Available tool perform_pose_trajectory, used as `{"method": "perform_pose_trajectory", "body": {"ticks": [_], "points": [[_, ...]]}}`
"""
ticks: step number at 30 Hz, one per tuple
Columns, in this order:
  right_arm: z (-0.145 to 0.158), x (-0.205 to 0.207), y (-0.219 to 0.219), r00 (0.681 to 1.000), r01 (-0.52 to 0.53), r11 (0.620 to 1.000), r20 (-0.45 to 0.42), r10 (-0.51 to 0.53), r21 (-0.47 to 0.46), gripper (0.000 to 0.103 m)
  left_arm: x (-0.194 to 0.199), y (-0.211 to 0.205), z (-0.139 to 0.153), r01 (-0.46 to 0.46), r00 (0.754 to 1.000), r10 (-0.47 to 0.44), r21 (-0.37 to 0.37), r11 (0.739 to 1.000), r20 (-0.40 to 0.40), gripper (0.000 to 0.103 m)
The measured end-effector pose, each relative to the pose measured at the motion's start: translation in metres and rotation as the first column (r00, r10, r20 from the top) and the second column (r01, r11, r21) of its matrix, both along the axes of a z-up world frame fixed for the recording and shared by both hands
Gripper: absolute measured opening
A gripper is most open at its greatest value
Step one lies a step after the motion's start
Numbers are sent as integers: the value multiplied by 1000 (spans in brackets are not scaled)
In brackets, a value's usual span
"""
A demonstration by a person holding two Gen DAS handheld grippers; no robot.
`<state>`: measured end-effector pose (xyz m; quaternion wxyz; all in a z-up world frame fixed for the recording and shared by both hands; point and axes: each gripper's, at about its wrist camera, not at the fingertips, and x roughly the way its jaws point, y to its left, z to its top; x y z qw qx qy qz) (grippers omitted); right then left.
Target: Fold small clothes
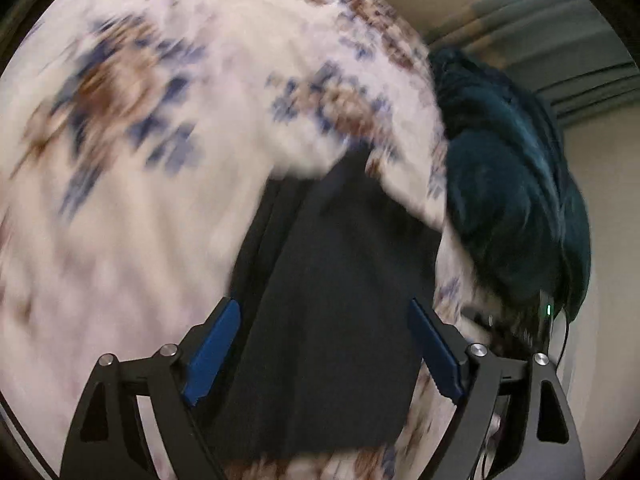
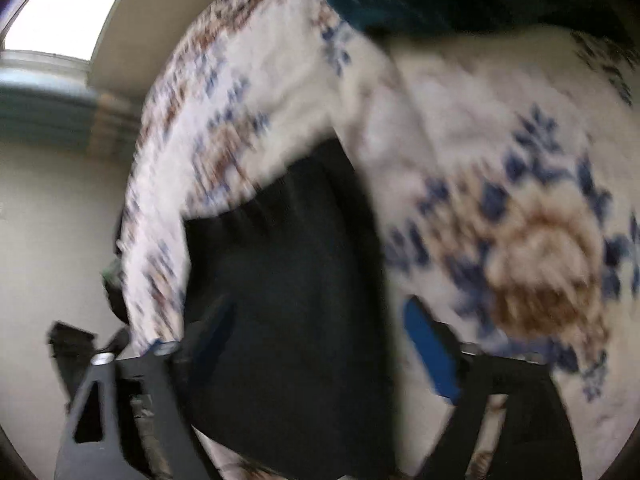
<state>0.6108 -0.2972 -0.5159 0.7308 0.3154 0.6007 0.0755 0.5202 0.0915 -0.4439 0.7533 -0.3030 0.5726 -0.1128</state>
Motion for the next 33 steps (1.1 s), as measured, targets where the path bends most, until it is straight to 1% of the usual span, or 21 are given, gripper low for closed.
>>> {"method": "perform_pose_trajectory", "body": {"ticks": [3, 4, 6, 8, 10, 11, 13, 15, 16, 17, 18, 19, 20, 21, 22, 25, 28, 30, 31, 32, 33], "points": [[-20, -11, -2, 999, -23, 1000, -41, 23, 7, 98, -58, 5, -7, -103, 994, 103, -9, 995, -46, 86], [-27, -11, -2, 998, -27, 999, -50, 28, 23, 98, -80, 5, -15, -157, 986, 154, -35, 987, -69, 86], [-38, -7, -4, 998, -30, 998, -52, 33, 61, 98, -99, -1, -32, -208, 975, 200, -83, 975, -97, 86], [-48, 1, -4, 997, -38, 994, -58, 44, 105, 98, -104, -15, -64, -233, 965, 211, -140, 962, -155, 86], [-62, 15, -4, 996, -40, 988, -75, 52, 146, 98, -99, -29, -87, -261, 959, 228, -209, 942, -170, 86], [-67, 21, -3, 996, -44, 985, -75, 57, 168, 97, -93, -36, -93, -266, 959, 235, -212, 941, -158, 86], [-80, 36, -3, 996, -41, 969, -72, 60, 242, 98, -81, -45, -99, -278, 958, 257, -190, 942, -128, 85], [-90, 47, -4, 996, -29, 957, -74, 53, 290, 98, -75, -44, -97, -325, 945, 313, -193, 926, -92, 84], [-96, 52, -3, 996, -23, 946, -75, 50, 323, 98, -74, -42, -94, -355, 935, 348, -204, 912, -71, 72], [-101, 56, -2, 996, -13, 941, -80, 43, 339, 97, -73, -39, -91, -379, 925, 376, -198, 904, -56, 58], [-106, 59, -1, 996, 1, 937, -80, 28, 350, 97, -72, -37, -91, -390, 921, 387, -199, 899, -54, 55], [-108, 59, 2, 998, -1, 933, -64, 26, 360, 92, -70, -35, -90, -392, 919, 390, -200, 898, -53, 49], [-110, 60, 7, 998, -19, 934, -48, 39, 358, 65, -68, -35, -88, -388, 921, 387, -189, 902, -47, 45], [-114, 58, 13, 997, -31, 951, -64, 53, 308, 42, -67, -35, -86, -378, 925, 378, -183, 907, -39, 44], [-117, 55, 14, 997, -18, 953, -70, 42, 304, 33, -65, -36, -83, -357, 934, 357, -170, 919, -28, 41], [-114, 37, 10, 998, 54, 946, -59, -37, 320, 20, -53, -32, -74, -274, 961, 276, -127, 953, -5, 37], [-98, 4, 5, 991, 130, 936, -50, -121, 328, 18, -32, -22, -60, -165, 985, 168, -99, 981, 23, 37], [-85, -31, 0, 980, 197, 915, -61, -188, 351, 17, -23, -18, -59, -97, 995, 101, -128, 987, 19, 37], [-79, -51, -2, 973, 231, 901, -67, -222, 366, 17, -13, -16, -58, -47, 999, 49, -156, 987, 15, 37], [-71, -82, -2, 960, 278, 886, -78, -269, 371, 17, -1, -18, -56, 4, 1000, -1, -157, 988, 15, 37], [-65, -108, 0, 947, 319, 868, -97, -305, 381, 17, 20, -23, -54, 85, 996, -82, -155, 984, 24, 37]]}}
